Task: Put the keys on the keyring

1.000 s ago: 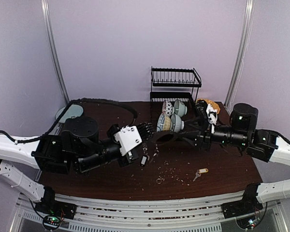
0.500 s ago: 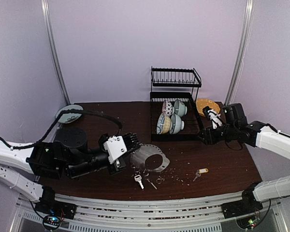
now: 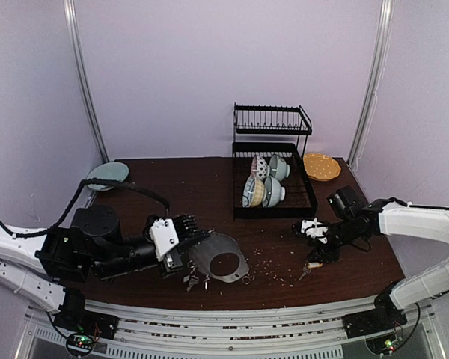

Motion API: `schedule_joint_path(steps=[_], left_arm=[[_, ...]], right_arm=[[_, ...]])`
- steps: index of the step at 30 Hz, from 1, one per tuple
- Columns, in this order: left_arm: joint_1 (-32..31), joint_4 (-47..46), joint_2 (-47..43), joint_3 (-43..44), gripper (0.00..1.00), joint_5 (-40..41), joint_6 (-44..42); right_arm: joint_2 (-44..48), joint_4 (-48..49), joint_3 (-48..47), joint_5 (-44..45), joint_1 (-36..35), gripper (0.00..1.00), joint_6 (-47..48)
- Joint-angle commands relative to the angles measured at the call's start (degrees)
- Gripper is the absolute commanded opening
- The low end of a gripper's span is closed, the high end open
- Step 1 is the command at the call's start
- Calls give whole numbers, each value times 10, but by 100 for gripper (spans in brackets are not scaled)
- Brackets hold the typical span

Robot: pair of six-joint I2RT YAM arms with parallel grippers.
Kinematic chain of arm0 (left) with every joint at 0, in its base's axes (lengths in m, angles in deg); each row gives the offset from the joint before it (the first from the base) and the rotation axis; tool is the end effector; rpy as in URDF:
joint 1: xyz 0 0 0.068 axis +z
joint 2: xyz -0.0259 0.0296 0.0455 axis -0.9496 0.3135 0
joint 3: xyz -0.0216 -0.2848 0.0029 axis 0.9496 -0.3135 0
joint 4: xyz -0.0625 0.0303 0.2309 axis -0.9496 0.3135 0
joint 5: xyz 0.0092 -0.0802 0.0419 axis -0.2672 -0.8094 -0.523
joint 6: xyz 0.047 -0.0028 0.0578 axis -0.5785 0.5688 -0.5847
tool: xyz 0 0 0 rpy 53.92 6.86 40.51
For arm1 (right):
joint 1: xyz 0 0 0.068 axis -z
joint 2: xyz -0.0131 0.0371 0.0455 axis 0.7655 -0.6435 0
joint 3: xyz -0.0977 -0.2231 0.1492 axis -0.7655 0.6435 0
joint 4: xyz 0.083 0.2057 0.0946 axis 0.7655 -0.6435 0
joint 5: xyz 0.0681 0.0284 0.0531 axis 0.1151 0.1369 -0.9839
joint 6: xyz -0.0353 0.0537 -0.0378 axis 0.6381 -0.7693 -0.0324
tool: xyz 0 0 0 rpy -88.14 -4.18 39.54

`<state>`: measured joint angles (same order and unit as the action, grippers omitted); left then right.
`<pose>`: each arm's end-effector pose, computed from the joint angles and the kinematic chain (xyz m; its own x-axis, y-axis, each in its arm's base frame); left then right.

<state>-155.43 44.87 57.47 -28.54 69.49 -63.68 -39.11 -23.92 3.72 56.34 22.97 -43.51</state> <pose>0.0499 -0.2302 0.3343 0.2102 0.2810 -0.9364 0.8489 0.4227 0.3174 0.1888 0.1239 0.1931 -0.1672 -0.7553 -0.6336 -0.9471 0.3015 -0.1095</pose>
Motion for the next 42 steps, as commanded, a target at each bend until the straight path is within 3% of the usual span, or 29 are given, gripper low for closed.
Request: schedule_joint_path(steps=[1,5,18,22,27,30,35,42], left_arm=[[2,-63,-8,-6,0,-19,-7],[2,-65,-7,-6,0,-15,-14],[13,-37,-7,14,0,-12,-41],[13,-42,-8,9,0,-11,-37],[13,-47,-5,7,0,-14,-37],[13,-47,-5,7,0,-15,-38],[13,-46,-5,6,0,-14,-38],[13,-46,-7,6,0,-11,-41]], right_arm=[[-78,-79,-19,29,-2,54,113],[-128,-87,-34,41,-2,46,131],[-130,-103,-45,32,-2,33,142],[-125,-84,-45,9,-2,23,144],[-123,-80,-47,7,-2,23,145],[-129,-80,-52,6,-1,30,145],[-136,-81,-58,-7,-2,33,154],[-152,-83,-67,-9,-5,29,158]])
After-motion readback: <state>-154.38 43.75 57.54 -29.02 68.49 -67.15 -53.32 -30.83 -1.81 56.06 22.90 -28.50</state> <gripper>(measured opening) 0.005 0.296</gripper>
